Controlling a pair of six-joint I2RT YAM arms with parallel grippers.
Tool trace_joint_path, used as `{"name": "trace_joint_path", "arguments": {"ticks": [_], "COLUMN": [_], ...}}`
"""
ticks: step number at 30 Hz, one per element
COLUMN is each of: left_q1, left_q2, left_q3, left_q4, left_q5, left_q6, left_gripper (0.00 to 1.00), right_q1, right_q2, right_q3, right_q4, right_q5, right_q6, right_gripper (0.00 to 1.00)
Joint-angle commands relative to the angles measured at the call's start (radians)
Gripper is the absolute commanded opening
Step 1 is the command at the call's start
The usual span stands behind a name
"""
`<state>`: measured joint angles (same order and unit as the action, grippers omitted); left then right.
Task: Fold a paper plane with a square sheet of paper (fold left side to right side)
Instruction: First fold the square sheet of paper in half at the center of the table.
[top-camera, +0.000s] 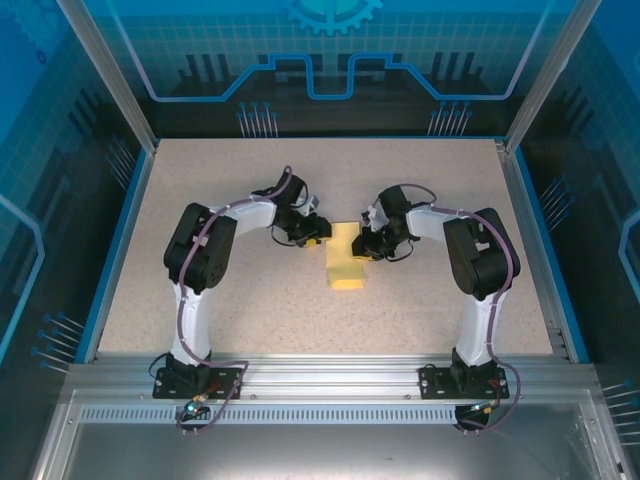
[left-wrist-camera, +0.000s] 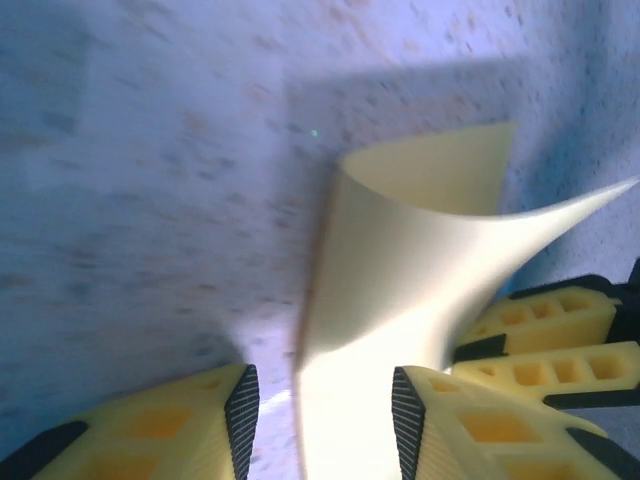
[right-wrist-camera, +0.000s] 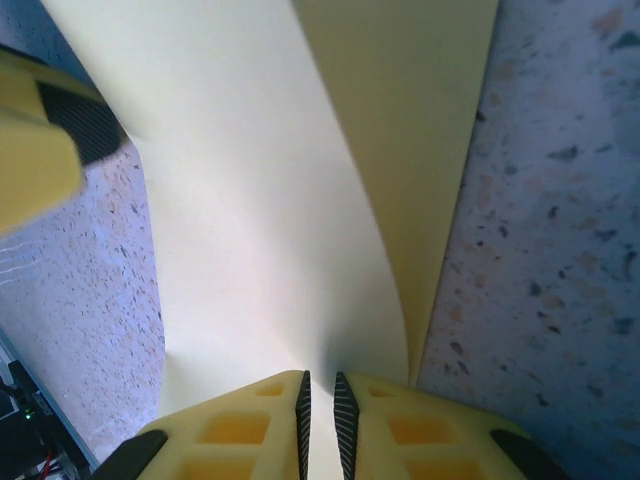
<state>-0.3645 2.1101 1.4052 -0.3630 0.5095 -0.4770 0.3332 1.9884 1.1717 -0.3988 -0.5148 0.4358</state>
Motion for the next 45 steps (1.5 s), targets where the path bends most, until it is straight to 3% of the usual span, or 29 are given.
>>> {"name": "trace_joint_path", "arguments": {"ticks": [1,8,23,30,39,45], "left_q1": [0.0,-0.048,-0.063,-0.025,0.034,0.041], "left_q2": [-0.081,-0.088,0.13,0.165,0.21,0.121], "left_q3": [0.008,0.009,0.212,0.223,0.306,0.285], "left_q4": [-0.035,0.033,-0.075,-0.11,-0.144,-0.132], "left_q5": [0.023,0.094,0.013,-0.041,-0.026,0.003], "left_q6": [0.076,0.081,0.074,0.061,0.071,0.088], "left_gripper": [0.43,0.38,0.38,0.39,0.41,0.43], "right_q1": [0.014,0.015,0.021,0.022,0.023,0.026], "right_q2": [0.061,0.063,0.066,0.073,0.077,0.075], "right_q3": [-0.024,-0.021,-0.014,-0.015,-0.015,-0.017], "right_q4": [-0.084,-0.089,-0.104,-0.107,-0.105,-0.097], "right_q5": [0.087,0.088,0.096,0.105,0.093,0.084], "right_q6": [-0.013,-0.017,-0.016,-0.018,-0.019,-0.015], "right_gripper": [0.19,0.19,0.2,0.2,0.2,0.2]}}
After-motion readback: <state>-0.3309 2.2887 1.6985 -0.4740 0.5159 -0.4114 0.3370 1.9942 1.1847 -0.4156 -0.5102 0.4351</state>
